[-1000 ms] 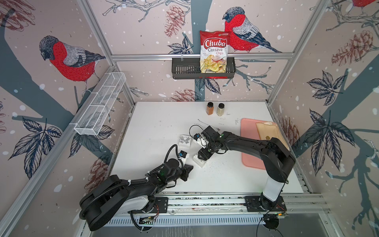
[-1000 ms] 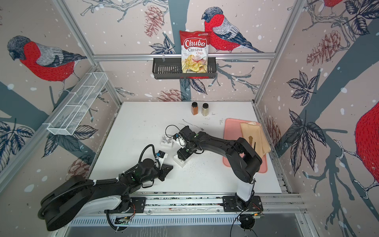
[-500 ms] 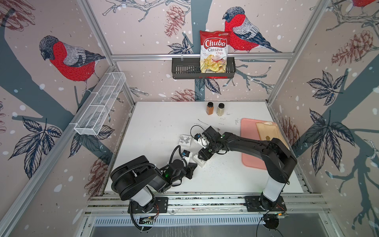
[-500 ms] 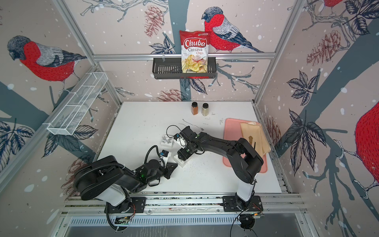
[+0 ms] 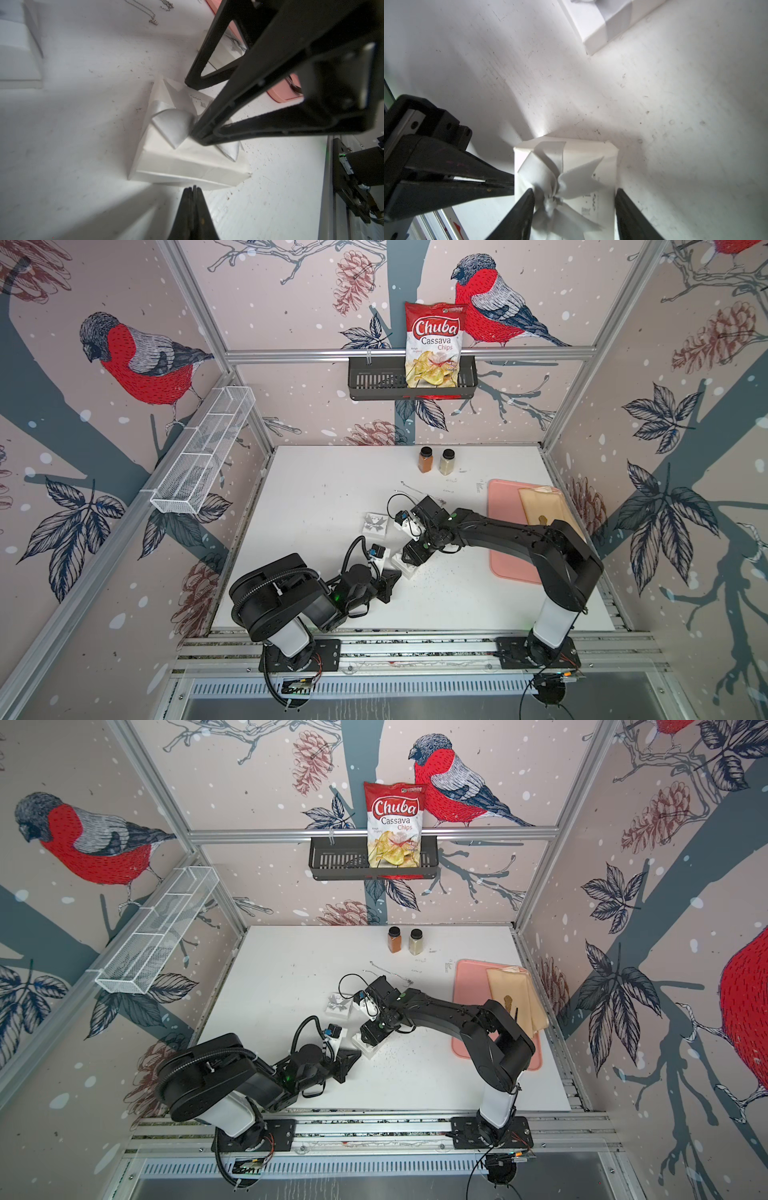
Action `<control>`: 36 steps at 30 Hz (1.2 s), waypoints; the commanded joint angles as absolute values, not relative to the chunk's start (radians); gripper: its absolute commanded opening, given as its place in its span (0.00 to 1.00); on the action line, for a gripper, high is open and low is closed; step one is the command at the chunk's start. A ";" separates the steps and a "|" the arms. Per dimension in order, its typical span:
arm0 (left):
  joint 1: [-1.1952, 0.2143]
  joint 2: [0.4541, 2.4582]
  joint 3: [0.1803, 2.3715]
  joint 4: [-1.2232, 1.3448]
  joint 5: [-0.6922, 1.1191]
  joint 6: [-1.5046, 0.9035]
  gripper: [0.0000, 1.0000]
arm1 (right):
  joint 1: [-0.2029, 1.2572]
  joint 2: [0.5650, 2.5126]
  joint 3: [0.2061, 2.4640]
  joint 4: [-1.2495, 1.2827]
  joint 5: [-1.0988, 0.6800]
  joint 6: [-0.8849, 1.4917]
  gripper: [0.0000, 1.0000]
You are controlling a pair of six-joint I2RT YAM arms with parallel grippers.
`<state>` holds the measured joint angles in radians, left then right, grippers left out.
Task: Take the necklace out of the lift-off lid jewelry box
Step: Close the lid on the jewelry box.
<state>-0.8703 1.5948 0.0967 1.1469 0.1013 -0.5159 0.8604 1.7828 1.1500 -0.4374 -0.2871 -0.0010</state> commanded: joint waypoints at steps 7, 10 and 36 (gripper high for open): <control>-0.880 1.616 0.106 1.209 0.071 -0.513 0.00 | 0.862 1.786 1.147 -0.495 -0.300 -0.006 0.62; -0.880 1.649 0.117 1.236 0.059 -0.516 0.00 | 0.868 1.787 1.147 -0.501 -0.303 -0.008 0.62; -0.882 1.728 0.103 1.360 -0.035 -0.519 0.00 | 0.890 1.795 1.138 -0.535 -0.420 -0.037 0.62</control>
